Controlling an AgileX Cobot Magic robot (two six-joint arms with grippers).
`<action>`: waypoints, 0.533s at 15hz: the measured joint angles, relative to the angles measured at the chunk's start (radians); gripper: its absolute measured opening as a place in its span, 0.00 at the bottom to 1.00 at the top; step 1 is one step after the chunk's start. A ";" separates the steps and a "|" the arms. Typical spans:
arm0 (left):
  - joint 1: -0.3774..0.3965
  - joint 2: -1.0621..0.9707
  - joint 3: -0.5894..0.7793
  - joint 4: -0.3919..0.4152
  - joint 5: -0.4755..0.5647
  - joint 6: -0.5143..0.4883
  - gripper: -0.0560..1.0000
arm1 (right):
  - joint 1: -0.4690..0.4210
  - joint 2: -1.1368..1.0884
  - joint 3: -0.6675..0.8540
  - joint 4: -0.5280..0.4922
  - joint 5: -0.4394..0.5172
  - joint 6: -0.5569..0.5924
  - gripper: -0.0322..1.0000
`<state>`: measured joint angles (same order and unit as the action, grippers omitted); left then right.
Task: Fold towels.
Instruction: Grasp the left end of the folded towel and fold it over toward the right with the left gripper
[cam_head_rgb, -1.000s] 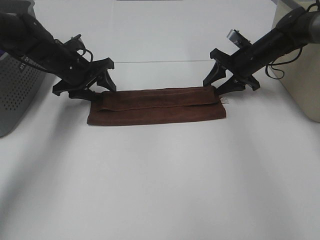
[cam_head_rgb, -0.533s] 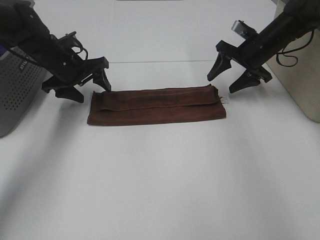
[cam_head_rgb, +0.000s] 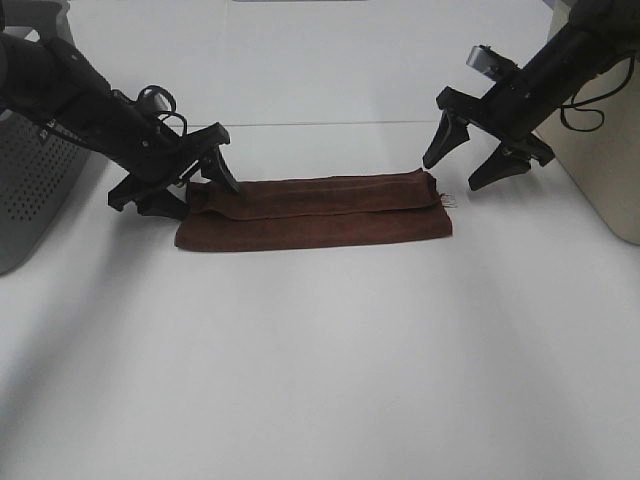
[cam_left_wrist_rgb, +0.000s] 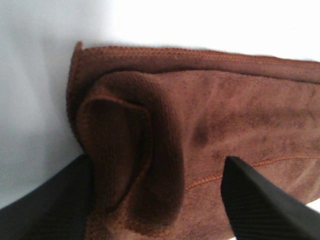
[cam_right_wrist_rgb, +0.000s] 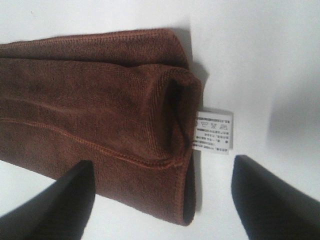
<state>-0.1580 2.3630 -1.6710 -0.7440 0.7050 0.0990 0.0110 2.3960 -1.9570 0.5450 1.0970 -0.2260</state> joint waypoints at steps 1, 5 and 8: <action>0.000 0.005 0.000 -0.003 0.006 0.001 0.60 | 0.000 0.000 0.000 0.000 -0.001 0.000 0.73; 0.000 0.005 0.001 0.108 0.012 -0.017 0.09 | 0.000 0.000 0.000 -0.002 -0.001 0.000 0.73; 0.000 -0.013 -0.016 0.247 0.063 -0.071 0.09 | 0.000 0.000 0.000 -0.002 -0.001 0.000 0.73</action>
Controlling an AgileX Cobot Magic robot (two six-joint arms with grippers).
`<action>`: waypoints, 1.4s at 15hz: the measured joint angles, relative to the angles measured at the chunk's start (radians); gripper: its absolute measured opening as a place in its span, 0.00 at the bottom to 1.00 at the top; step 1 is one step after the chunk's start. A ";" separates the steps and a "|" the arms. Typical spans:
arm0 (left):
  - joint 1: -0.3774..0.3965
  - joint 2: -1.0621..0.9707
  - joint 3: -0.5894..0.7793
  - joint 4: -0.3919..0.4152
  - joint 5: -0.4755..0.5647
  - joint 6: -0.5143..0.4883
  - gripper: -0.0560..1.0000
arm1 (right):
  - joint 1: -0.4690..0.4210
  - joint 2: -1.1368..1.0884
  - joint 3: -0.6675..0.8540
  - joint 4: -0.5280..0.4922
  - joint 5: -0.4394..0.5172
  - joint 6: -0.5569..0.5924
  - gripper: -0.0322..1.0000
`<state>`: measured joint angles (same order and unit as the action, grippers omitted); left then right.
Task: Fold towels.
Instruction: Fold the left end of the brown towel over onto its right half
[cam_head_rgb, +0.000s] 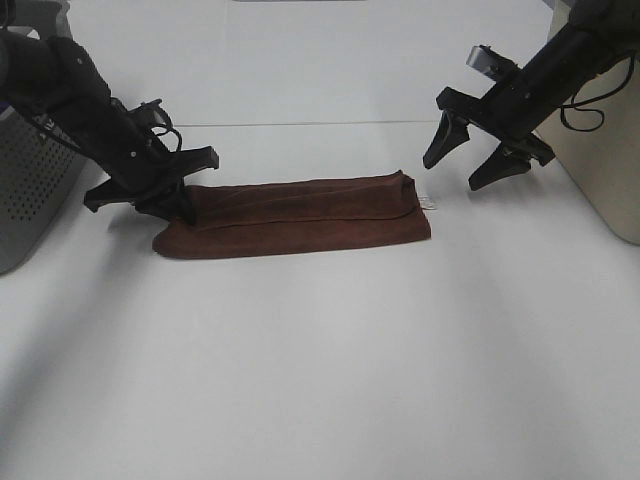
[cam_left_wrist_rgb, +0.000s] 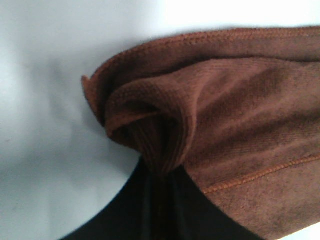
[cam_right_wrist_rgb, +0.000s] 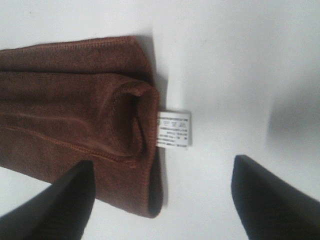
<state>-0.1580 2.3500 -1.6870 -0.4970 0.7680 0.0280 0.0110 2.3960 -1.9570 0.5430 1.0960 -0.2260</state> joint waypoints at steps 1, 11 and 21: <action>0.000 -0.007 -0.025 0.076 0.045 -0.041 0.09 | 0.000 0.000 0.000 0.000 0.000 0.000 0.73; -0.099 0.000 -0.377 -0.137 0.262 -0.124 0.09 | 0.000 0.000 0.000 0.000 0.003 0.000 0.73; -0.232 0.071 -0.377 -0.226 0.026 -0.177 0.59 | 0.000 0.000 0.000 0.011 0.012 0.000 0.73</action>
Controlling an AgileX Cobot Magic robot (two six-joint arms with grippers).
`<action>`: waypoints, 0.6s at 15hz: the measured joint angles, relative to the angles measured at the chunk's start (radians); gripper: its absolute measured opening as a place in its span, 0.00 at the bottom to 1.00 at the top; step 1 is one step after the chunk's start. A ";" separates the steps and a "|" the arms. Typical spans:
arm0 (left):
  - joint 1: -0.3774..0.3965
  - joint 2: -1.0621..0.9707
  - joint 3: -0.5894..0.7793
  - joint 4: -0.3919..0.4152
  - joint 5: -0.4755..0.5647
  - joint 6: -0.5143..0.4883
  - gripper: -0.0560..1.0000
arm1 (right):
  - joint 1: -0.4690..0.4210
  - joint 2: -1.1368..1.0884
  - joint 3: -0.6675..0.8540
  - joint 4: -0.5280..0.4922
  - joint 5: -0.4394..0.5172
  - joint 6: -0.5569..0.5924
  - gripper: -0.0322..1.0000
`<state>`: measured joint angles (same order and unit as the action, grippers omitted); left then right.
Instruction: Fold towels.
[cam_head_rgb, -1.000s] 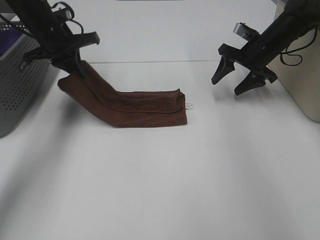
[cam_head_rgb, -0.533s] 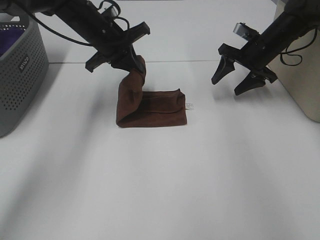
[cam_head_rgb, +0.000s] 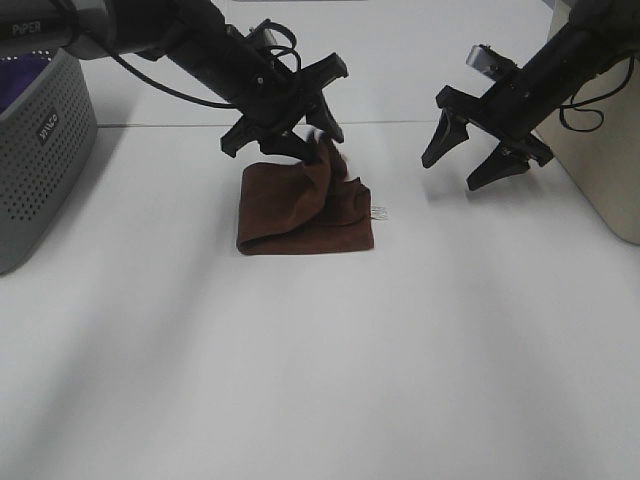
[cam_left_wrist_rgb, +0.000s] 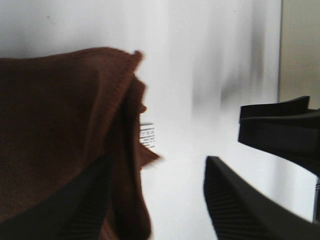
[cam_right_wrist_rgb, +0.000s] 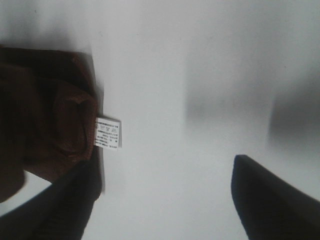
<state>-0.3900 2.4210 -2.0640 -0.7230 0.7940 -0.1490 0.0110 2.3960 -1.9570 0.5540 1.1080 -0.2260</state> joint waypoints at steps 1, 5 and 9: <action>0.000 0.000 0.000 -0.037 -0.006 0.020 0.67 | 0.000 0.000 0.000 0.000 0.002 0.000 0.73; 0.005 -0.005 0.000 -0.093 -0.006 0.143 0.73 | 0.000 0.000 0.000 0.049 0.019 0.000 0.73; 0.124 -0.068 0.000 -0.019 -0.002 0.251 0.73 | 0.047 0.000 0.000 0.231 0.052 -0.089 0.73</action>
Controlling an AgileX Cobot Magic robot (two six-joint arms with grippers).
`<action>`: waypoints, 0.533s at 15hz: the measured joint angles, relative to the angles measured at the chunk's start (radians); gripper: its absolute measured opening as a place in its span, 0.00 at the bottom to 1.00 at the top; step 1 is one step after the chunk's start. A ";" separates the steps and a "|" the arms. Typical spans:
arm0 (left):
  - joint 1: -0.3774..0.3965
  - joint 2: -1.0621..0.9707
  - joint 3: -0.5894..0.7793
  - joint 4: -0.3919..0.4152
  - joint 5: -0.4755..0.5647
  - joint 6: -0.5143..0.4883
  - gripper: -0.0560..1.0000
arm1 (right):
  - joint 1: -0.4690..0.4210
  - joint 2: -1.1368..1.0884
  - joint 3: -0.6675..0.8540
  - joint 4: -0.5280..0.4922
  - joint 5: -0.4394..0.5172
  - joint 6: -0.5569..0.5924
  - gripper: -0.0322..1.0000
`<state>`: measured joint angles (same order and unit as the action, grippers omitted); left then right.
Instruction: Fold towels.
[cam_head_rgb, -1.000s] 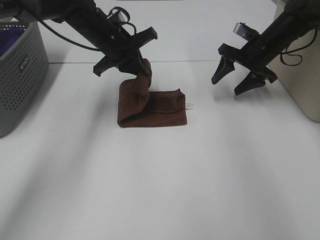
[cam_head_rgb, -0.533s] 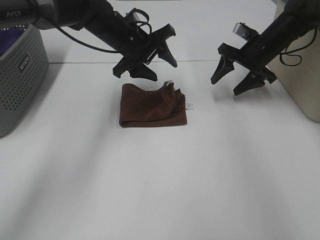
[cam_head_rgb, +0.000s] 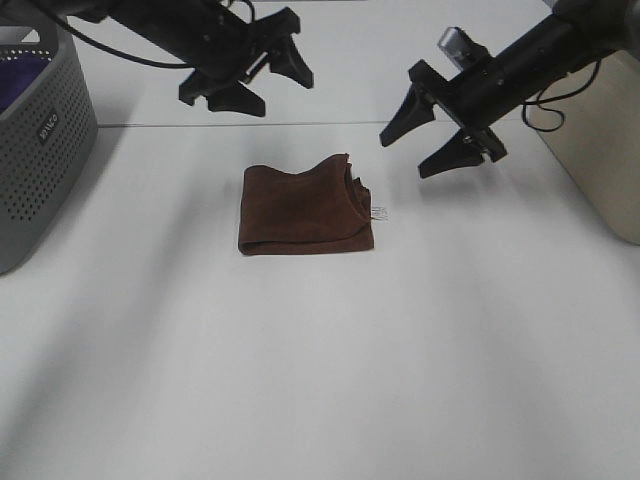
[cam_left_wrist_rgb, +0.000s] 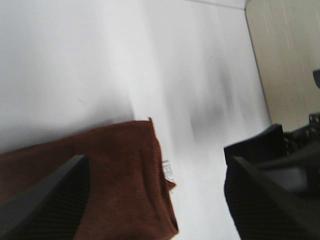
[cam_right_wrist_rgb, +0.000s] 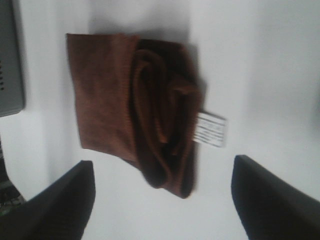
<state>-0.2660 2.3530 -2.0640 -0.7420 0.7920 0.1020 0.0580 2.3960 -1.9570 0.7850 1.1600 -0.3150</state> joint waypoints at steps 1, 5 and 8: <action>0.017 -0.003 0.000 0.016 0.005 0.002 0.73 | 0.034 0.000 0.000 0.032 0.004 -0.018 0.73; 0.109 -0.005 0.000 0.112 0.110 0.003 0.73 | 0.174 0.006 0.000 0.225 -0.073 -0.127 0.72; 0.118 -0.005 0.000 0.121 0.139 0.003 0.73 | 0.165 0.071 0.000 0.351 -0.099 -0.184 0.72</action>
<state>-0.1480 2.3480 -2.0640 -0.6210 0.9310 0.1050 0.2230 2.4670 -1.9570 1.1360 1.0610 -0.4990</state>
